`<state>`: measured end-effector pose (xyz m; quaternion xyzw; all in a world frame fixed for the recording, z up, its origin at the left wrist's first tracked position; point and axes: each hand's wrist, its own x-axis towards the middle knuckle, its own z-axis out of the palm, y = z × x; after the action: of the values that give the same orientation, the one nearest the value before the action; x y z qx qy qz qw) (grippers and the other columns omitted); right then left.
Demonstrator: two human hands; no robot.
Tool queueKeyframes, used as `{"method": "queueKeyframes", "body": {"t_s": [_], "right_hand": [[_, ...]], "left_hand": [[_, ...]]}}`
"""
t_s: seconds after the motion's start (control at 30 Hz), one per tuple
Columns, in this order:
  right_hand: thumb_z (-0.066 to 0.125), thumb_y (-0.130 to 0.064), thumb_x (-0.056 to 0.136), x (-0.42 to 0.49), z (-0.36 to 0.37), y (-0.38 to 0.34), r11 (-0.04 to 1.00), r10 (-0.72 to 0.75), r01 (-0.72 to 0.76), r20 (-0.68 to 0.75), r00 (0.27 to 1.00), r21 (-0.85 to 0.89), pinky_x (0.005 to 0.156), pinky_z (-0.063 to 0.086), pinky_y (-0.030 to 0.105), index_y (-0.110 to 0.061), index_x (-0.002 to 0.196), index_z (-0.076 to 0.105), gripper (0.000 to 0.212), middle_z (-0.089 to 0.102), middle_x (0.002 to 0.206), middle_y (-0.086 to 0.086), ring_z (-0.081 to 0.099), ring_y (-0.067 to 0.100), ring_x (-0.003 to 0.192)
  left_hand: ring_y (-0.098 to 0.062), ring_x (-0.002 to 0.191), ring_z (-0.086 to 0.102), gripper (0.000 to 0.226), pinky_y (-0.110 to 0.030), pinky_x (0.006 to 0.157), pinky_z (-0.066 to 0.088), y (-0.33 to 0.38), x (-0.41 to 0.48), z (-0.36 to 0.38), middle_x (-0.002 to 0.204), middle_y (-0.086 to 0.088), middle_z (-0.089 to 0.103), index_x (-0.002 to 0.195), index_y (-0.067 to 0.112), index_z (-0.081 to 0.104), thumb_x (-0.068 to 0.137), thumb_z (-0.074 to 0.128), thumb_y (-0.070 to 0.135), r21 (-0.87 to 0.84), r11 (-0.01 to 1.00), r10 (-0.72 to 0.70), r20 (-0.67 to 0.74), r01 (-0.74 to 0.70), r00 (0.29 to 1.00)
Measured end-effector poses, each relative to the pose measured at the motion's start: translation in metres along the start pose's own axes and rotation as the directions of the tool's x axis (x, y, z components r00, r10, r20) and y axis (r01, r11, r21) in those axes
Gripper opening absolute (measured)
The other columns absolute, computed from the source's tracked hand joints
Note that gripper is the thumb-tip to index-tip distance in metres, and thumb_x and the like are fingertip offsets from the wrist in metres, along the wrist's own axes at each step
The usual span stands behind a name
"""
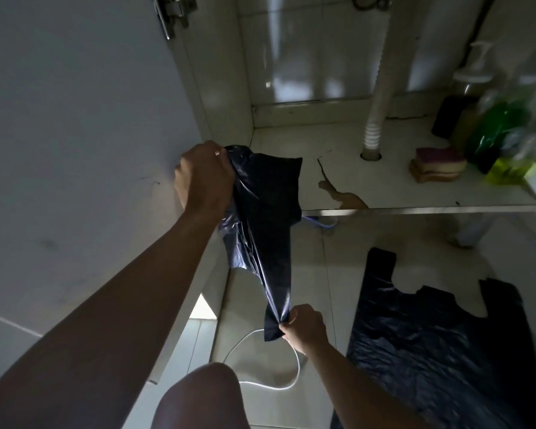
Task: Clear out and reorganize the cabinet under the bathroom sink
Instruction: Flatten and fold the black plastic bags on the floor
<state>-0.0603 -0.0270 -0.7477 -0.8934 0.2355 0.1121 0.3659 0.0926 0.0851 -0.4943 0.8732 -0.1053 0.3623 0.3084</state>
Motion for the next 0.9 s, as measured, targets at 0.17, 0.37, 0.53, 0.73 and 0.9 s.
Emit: {"method": "queueKeyframes", "body": {"t_s": [0.17, 0.37, 0.53, 0.73, 0.9], "right_hand": [[0.069, -0.052, 0.070, -0.007, -0.019, -0.010, 0.969, 0.072, -0.070, -0.001, 0.997, 0.238, 0.067, 0.047, 0.024, -0.024, 0.092, 0.060, 0.036, 0.064, 0.094, -0.002, 0.065, 0.023, 0.093], [0.057, -0.034, 0.094, 0.009, -0.109, -0.041, 0.745, 0.041, 0.052, -0.124, 0.991, 0.665, 0.089, 0.040, 0.030, -0.009, 0.135, 0.052, 0.049, 0.057, 0.132, 0.017, 0.055, 0.033, 0.122], [0.044, -0.069, 0.093, 0.004, -0.162, -0.069, 0.378, -0.009, -0.239, 0.261, 0.965, 0.894, 0.095, 0.050, 0.044, -0.021, 0.106, 0.065, 0.054, 0.068, 0.107, 0.004, 0.064, 0.027, 0.102], [0.068, -0.036, 0.092, 0.005, -0.136, -0.076, 0.421, 0.038, -0.073, 0.063, 0.997, 0.904, 0.094, 0.056, 0.048, -0.017, 0.106, 0.074, 0.025, 0.075, 0.107, 0.008, 0.069, 0.028, 0.102], [0.076, -0.029, 0.087, -0.008, -0.126, -0.082, 0.520, -0.029, -0.010, 0.029, 0.999, 0.854, 0.097, 0.053, 0.039, -0.018, 0.109, 0.073, 0.025, 0.075, 0.099, 0.001, 0.069, 0.021, 0.096]], "left_hand": [[-0.020, 0.079, 0.069, 0.017, -0.025, 0.065, 0.048, -0.011, -0.001, 0.000, 0.088, -0.004, 0.075, 0.090, 0.019, 0.075, 0.092, 0.061, 0.028, -0.053, 0.998, 0.047, 0.117, -0.041, 0.992], [-0.012, 0.078, 0.072, 0.002, -0.026, 0.078, 0.058, -0.027, -0.004, -0.001, 0.085, -0.002, 0.074, 0.087, 0.015, 0.075, 0.086, 0.073, 0.014, -0.320, 0.946, 0.087, 0.403, 0.051, 0.911], [-0.009, 0.087, 0.071, 0.007, -0.017, 0.077, 0.053, -0.030, -0.006, -0.021, 0.092, -0.002, 0.075, 0.084, 0.015, 0.074, 0.084, 0.076, 0.008, -0.375, 0.915, 0.119, 0.603, 0.148, 0.789], [-0.007, 0.096, 0.064, 0.015, -0.018, 0.078, 0.049, -0.039, -0.022, -0.035, 0.099, 0.010, 0.069, 0.088, 0.033, 0.073, 0.079, 0.077, 0.021, 0.075, 0.960, 0.043, 0.911, -0.268, 0.409], [-0.015, 0.105, 0.063, 0.025, -0.025, 0.087, 0.051, -0.039, -0.057, -0.019, 0.113, 0.005, 0.070, 0.101, 0.028, 0.074, 0.078, 0.078, 0.035, 0.236, 0.899, -0.194, 0.970, -0.370, 0.149]]}}
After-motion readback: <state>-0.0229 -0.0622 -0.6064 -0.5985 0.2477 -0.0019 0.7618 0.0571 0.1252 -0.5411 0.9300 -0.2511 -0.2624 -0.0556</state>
